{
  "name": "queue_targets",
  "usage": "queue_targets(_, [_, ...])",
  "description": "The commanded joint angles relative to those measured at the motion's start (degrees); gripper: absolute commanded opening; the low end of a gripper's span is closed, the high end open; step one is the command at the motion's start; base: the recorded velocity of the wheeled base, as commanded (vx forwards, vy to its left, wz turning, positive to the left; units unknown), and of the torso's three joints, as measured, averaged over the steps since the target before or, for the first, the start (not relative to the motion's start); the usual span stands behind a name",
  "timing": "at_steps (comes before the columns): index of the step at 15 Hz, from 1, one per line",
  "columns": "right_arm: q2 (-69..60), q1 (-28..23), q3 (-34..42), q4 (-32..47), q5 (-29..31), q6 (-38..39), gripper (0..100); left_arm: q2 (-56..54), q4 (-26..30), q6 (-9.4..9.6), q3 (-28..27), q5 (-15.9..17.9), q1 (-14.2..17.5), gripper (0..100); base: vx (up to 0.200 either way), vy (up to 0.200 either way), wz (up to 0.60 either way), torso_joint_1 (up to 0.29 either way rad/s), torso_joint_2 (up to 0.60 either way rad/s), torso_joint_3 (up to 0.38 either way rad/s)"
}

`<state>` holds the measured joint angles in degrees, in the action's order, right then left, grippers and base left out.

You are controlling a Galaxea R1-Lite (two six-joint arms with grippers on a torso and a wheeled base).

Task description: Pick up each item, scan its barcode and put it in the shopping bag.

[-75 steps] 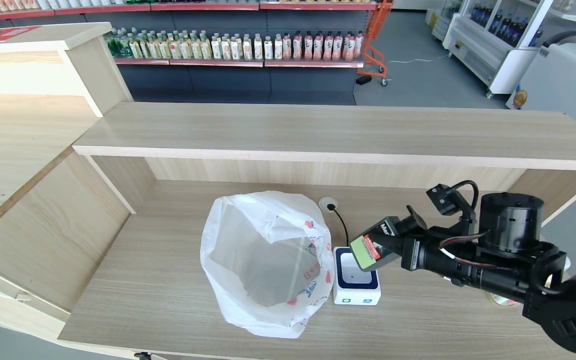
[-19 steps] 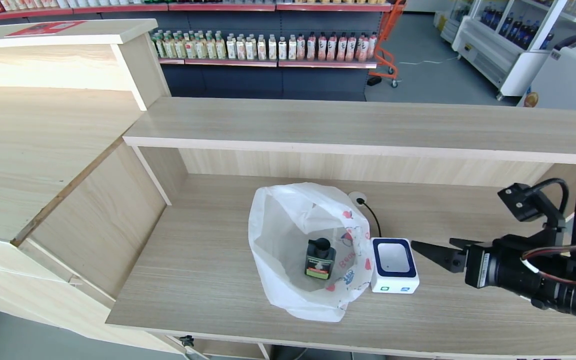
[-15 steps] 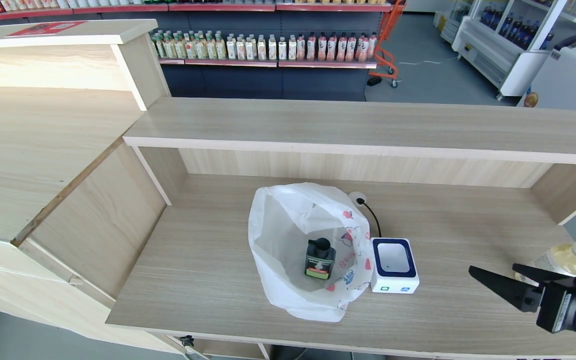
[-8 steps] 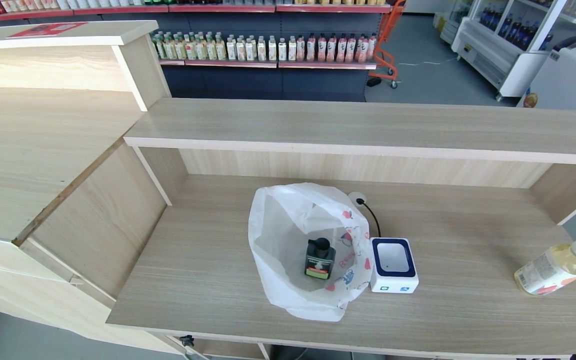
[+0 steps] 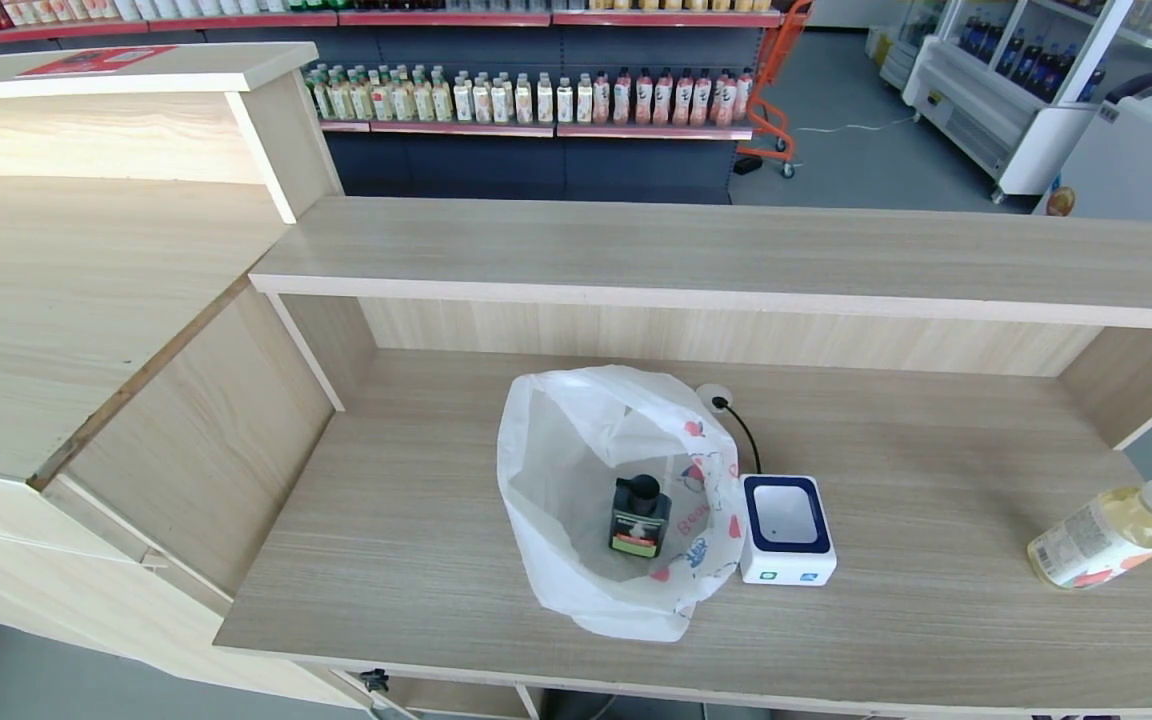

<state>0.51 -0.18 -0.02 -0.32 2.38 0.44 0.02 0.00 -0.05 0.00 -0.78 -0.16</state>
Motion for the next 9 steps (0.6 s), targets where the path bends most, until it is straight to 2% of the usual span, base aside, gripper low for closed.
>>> queue_targets(1, [-0.5, 0.0, 0.0, 0.0, 0.0, 0.0, 100, 0.0, 0.0, -0.04, 0.0, 0.0, 0.0, 100, 0.000, 0.000, 0.00, 0.000, 0.00, 0.000])
queue_targets(3, [-0.5, 0.0, 0.0, 0.0, 0.0, 0.0, 100, 0.0, 0.0, -0.13, 0.0, 0.0, 0.0, 100, 0.000, 0.000, 0.00, 0.000, 0.00, 0.000])
queue_targets(9, [-0.5, 0.0, 0.0, 0.0, 0.0, 0.0, 100, 0.0, 0.0, 0.14, 0.0, -0.1, 0.1, 100, 0.000, -0.200, 0.00, 0.007, 0.00, 0.002])
